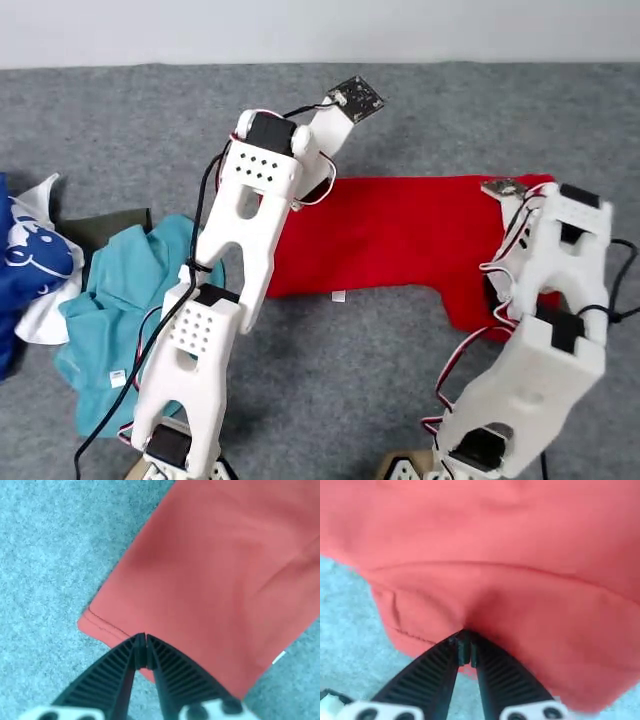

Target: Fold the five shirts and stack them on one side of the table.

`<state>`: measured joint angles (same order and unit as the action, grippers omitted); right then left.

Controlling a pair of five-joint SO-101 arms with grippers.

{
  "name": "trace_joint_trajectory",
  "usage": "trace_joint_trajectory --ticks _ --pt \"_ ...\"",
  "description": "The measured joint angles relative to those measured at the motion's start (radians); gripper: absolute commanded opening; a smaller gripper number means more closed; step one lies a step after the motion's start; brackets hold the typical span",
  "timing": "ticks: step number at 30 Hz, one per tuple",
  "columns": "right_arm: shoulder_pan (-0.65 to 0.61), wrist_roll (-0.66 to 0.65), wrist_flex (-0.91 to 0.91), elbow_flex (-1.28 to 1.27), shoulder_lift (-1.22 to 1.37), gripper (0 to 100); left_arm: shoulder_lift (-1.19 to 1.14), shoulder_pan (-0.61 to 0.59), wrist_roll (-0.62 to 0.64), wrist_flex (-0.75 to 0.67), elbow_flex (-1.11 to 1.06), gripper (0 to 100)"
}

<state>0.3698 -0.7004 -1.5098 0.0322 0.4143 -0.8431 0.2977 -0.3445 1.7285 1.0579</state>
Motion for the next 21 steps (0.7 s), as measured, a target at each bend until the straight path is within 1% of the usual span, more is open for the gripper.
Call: trace_joint_trajectory --ticks 3,5,9,12,16,19,21 --pt "0.002 -0.002 -0.025 0.032 -0.092 1.2 0.000 0.000 0.000 0.000 0.000 1" --pt "0.025 -0.002 -0.021 0.041 -0.138 1.2 0.000 0.008 0.000 0.000 0.000 1" --pt "0.095 -0.002 0.048 0.041 -0.147 1.2 0.000 0.028 0.000 0.000 0.000 1" --pt "0.135 -0.002 0.127 0.041 -0.078 1.2 0.000 0.041 0.000 0.000 -0.005 1" --pt "0.157 0.000 0.190 0.041 0.089 0.9 0.000 0.044 0.000 0.000 -0.005 1" --pt "0.157 0.000 0.152 0.089 0.109 0.9 0.000 0.044 0.000 0.000 -0.005 1" --pt "0.157 0.000 0.091 0.140 0.109 0.9 0.000 0.044 0.000 0.000 -0.005 1"
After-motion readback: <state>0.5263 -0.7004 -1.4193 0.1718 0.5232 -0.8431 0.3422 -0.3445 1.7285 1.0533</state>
